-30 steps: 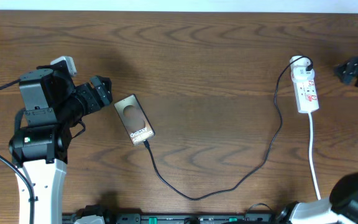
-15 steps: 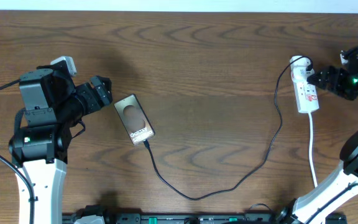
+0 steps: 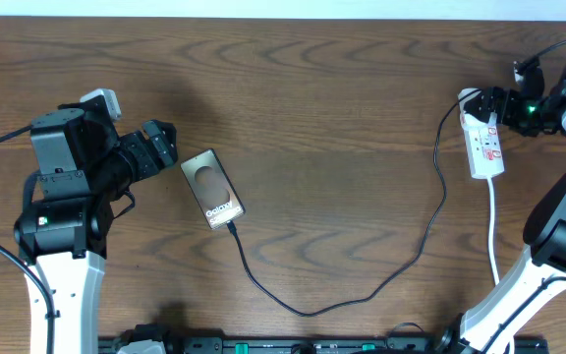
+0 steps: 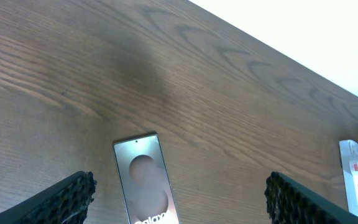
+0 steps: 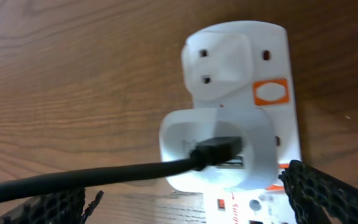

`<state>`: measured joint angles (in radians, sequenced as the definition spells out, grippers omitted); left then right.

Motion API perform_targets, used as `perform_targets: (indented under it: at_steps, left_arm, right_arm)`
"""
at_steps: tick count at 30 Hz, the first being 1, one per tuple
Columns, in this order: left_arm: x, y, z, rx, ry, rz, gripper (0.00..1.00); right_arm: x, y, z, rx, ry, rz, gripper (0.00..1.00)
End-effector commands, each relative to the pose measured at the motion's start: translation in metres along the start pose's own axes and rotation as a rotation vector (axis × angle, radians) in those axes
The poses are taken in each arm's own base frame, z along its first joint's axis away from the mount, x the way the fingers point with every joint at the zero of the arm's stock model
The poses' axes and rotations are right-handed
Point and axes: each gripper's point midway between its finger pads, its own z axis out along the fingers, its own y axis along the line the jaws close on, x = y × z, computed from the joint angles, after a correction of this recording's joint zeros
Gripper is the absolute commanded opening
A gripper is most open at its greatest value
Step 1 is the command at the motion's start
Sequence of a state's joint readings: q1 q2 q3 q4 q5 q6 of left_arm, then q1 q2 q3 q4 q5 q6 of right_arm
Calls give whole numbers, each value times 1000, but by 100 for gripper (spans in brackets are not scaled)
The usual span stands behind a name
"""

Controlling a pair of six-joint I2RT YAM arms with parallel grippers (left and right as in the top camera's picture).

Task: Plug charger to phone and switch on socket

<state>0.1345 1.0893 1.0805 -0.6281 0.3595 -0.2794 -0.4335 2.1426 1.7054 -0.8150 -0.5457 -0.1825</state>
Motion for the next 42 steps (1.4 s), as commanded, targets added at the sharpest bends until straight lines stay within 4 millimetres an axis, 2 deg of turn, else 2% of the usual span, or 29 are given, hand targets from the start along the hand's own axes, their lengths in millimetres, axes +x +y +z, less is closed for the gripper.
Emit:
perform_targets:
  at_steps: [1,10,17,25,35,42]
  left_arm:
    - [-2,3,0,-15,-7,19,90]
    - [-2,3,0,-15,-7,19,90]
    - [-2,3,0,-15,-7,19,90]
    - [-2,3,0,-15,-7,19,90]
    - [-2,3,0,-15,-7,19,90]
    - [-2,3,0,-15,-7,19,90]
  right_arm:
    - [2,-6,0,39,13,41,99]
    - [8,-10,1,64,34,99,99]
    - [17,-13,11,55,67,121,99]
    - [35,-2,38,0,143,151,99]
    - [34,6,40,-30,144,157,99]
    - [26,30,39,-172,111,159,99]
